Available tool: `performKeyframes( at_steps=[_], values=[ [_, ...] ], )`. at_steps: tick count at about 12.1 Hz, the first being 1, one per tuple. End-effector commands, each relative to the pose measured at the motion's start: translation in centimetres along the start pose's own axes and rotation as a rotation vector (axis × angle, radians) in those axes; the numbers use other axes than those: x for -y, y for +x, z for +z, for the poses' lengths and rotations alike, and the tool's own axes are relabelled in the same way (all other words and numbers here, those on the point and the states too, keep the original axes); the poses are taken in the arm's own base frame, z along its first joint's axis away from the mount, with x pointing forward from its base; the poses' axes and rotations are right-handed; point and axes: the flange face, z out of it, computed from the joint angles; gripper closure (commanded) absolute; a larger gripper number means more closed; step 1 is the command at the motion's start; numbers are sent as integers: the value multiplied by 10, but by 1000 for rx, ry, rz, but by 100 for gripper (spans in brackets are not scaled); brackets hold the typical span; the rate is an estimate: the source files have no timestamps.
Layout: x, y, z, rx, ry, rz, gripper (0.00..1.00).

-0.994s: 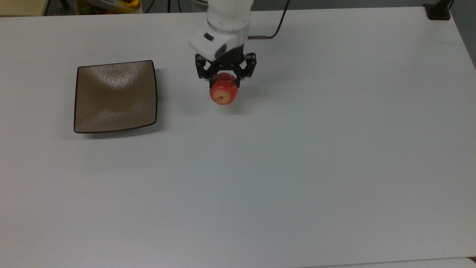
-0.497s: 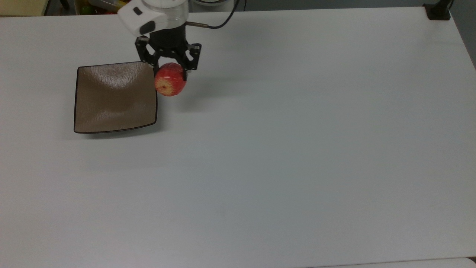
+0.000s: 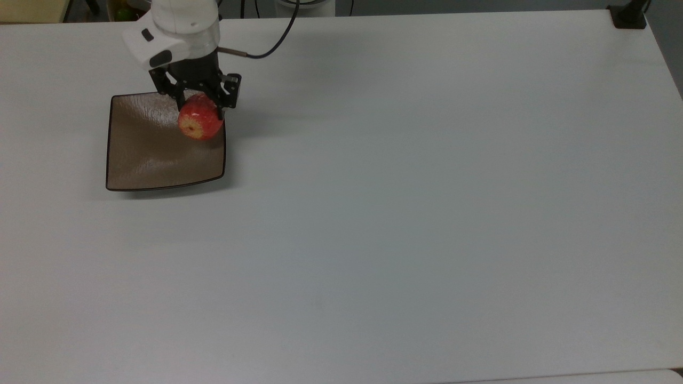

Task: Apples placed on a ceramic plate
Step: 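Lift the apple and carry it over the brown square plate, then lower the apple onto the plate and open the gripper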

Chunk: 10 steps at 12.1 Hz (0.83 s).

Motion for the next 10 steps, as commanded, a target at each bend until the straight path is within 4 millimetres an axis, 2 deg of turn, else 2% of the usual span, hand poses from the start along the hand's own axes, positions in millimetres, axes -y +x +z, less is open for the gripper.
performKeyframes(
  at_steps=[1,2,3,4,7,9,10],
  values=[
    [-6,7,29,-16,-31,-31,54],
    [-6,7,30,-14,-30,-30,44],
    [-6,7,31,-13,-31,-30,10],
    [-6,6,30,-13,-31,-27,0],
    [-7,7,25,-16,-30,-21,0],
    [-11,8,10,-32,-30,-7,0],
    [-12,5,-4,-38,-26,-1,0]
  ],
)
